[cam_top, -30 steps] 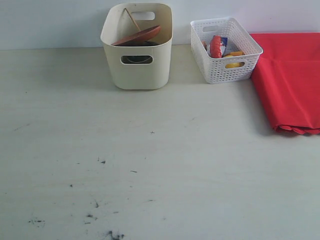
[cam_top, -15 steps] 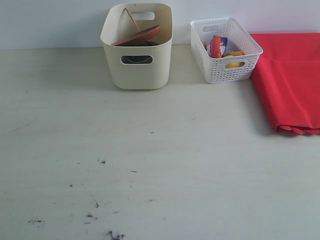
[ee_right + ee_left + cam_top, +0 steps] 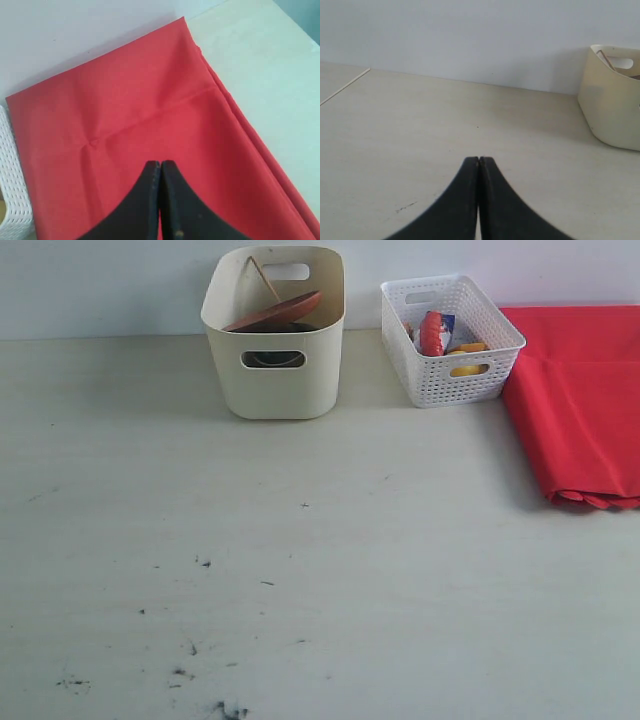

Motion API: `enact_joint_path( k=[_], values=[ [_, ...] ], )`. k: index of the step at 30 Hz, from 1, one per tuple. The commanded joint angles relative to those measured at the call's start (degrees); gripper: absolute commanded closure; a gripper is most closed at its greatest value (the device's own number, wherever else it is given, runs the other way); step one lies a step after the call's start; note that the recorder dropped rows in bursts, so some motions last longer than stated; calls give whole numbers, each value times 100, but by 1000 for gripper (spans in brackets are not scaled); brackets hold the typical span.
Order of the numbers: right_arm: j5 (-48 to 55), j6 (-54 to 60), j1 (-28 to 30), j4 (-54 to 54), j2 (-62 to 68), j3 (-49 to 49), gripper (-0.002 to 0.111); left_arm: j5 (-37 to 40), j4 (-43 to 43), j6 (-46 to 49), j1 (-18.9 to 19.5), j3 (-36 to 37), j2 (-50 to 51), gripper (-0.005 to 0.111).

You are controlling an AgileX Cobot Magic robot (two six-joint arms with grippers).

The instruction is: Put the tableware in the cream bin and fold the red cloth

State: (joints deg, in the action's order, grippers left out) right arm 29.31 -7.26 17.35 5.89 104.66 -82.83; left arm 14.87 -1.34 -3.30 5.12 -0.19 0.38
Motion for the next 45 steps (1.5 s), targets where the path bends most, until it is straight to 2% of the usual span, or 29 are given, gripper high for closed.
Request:
enact_joint_path(
  k=[1, 8, 13, 25, 32, 41, 45],
  values=[
    [42, 289, -263, 95, -569, 284, 108, -11, -50, 14, 4, 19, -38, 104],
    [-995, 976, -1172, 95, -2157, 1735, 108, -11, -50, 14, 4, 19, -38, 104],
    [-1104, 976, -1561, 95, -3701, 2942, 108, -11, -50, 14, 4, 19, -38, 104],
    [-1120, 976, -1637, -201, -6736, 5595, 108, -11, -50, 14, 4, 19, -38, 104],
    [-1146, 989, -1675, -233, -8076, 6581, 108, -11, -50, 14, 4, 19, -38, 104],
    [-1190, 1070, -2344, -348, -9523, 7592, 108, -11, -50, 14, 4, 19, -38, 104],
    [-1167, 1070, -2357, -348, -10220, 7957, 108, -11, -50, 14, 4, 19, -38, 104]
  ],
)
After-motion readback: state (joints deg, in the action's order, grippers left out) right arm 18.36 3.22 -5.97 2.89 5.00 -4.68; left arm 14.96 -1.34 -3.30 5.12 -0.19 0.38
